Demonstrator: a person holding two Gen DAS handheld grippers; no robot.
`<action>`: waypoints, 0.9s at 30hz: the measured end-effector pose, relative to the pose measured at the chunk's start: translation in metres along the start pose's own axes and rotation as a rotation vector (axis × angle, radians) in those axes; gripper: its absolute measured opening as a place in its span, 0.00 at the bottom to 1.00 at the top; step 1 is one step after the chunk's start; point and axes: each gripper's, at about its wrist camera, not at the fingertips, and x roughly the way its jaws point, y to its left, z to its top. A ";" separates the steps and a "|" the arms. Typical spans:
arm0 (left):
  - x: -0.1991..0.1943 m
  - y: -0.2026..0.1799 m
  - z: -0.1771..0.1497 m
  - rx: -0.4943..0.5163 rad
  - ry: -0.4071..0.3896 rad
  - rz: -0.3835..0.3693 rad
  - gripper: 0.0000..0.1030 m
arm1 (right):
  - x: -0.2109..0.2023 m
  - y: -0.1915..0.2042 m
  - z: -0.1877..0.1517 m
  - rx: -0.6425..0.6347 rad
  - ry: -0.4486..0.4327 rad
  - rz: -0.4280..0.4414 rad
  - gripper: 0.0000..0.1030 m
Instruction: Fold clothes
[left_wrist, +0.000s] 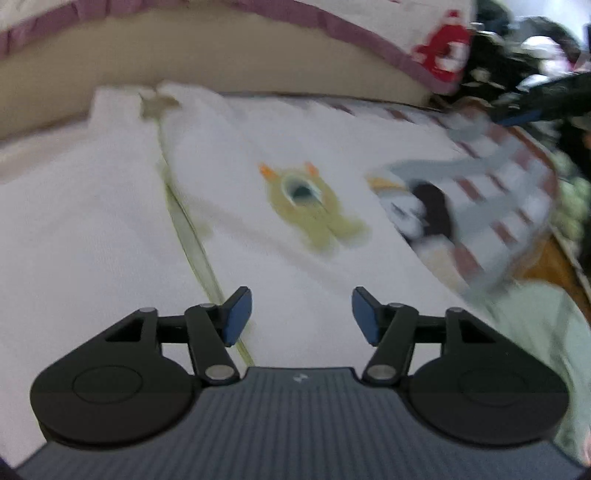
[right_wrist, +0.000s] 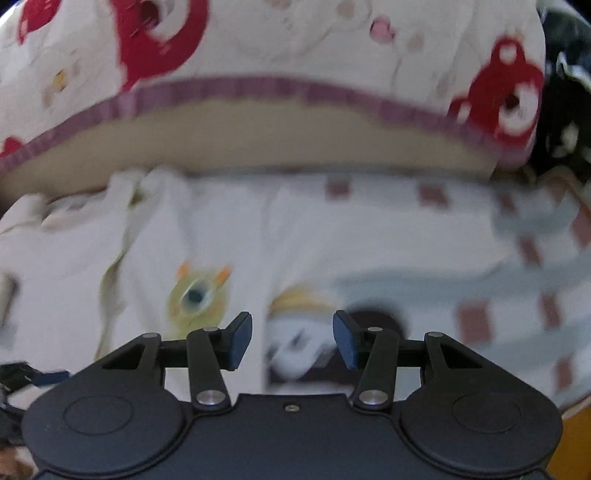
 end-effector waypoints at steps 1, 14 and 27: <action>0.015 0.004 0.021 -0.001 -0.011 0.039 0.68 | 0.004 -0.009 0.018 -0.005 -0.005 -0.022 0.54; 0.180 0.114 0.172 -0.100 -0.118 0.324 0.68 | 0.128 -0.195 -0.041 0.427 -0.191 -0.184 0.49; 0.207 0.139 0.183 -0.125 -0.167 0.325 0.08 | 0.196 -0.277 -0.015 0.602 -0.201 -0.304 0.51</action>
